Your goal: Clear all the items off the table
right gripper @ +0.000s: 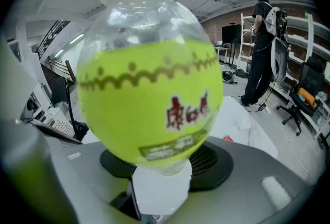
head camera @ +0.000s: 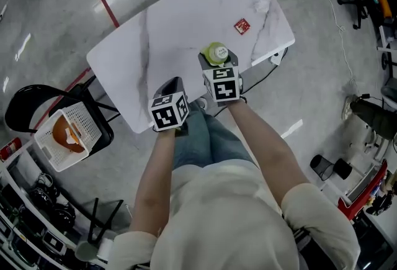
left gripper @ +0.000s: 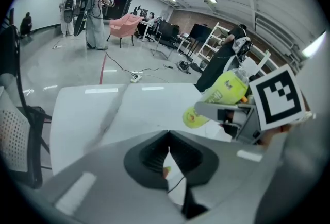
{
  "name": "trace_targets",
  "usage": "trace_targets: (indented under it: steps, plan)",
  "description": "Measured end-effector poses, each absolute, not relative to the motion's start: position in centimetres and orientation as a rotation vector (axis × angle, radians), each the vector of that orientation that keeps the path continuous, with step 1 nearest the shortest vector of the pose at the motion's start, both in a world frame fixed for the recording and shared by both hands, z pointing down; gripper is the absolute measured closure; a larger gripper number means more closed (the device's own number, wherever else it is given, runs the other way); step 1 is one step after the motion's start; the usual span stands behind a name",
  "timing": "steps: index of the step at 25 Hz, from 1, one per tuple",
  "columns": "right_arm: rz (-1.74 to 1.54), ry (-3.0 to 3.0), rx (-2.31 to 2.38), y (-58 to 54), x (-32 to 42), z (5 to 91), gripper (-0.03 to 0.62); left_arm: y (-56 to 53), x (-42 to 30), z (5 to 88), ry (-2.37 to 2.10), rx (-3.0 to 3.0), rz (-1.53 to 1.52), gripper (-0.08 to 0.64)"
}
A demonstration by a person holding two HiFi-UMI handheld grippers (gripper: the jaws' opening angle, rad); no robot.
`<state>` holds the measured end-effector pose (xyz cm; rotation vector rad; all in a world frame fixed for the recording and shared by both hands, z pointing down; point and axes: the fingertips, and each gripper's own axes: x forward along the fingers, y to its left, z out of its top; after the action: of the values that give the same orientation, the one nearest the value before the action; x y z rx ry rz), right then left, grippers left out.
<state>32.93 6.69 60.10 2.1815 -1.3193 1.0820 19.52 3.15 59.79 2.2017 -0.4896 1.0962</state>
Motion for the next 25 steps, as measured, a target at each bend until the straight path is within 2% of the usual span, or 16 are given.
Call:
trace_targets:
  steps: [25]
  plan:
    - [0.964, -1.396, 2.226, 12.4, 27.2, 50.4, 0.333, 7.4, 15.3, 51.9, -0.477, 2.332, 1.022, 0.552]
